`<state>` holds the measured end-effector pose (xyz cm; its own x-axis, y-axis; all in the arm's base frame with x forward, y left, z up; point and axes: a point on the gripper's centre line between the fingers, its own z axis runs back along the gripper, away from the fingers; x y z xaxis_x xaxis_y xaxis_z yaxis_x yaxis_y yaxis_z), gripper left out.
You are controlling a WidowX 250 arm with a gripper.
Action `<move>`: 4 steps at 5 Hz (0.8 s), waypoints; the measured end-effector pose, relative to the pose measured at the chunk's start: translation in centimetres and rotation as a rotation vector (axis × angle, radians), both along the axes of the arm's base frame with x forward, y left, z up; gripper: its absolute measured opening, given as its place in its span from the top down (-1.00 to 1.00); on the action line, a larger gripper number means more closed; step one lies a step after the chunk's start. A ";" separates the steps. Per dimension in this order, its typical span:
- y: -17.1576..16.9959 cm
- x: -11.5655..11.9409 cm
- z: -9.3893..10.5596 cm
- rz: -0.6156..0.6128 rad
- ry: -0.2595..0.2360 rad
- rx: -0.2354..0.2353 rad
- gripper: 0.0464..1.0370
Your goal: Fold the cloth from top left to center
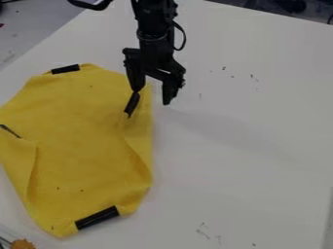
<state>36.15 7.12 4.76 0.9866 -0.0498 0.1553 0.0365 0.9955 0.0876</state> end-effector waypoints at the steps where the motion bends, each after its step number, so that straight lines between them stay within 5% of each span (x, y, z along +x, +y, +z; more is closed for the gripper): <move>1: 5.0 1.7 2.0 0.021 -0.066 0.064 -0.92; 4: 17.7 2.8 -3.1 0.077 -0.029 0.056 -0.92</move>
<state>38.90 24.81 1.70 0.9830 0.0164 0.1827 -0.0431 0.9888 0.1430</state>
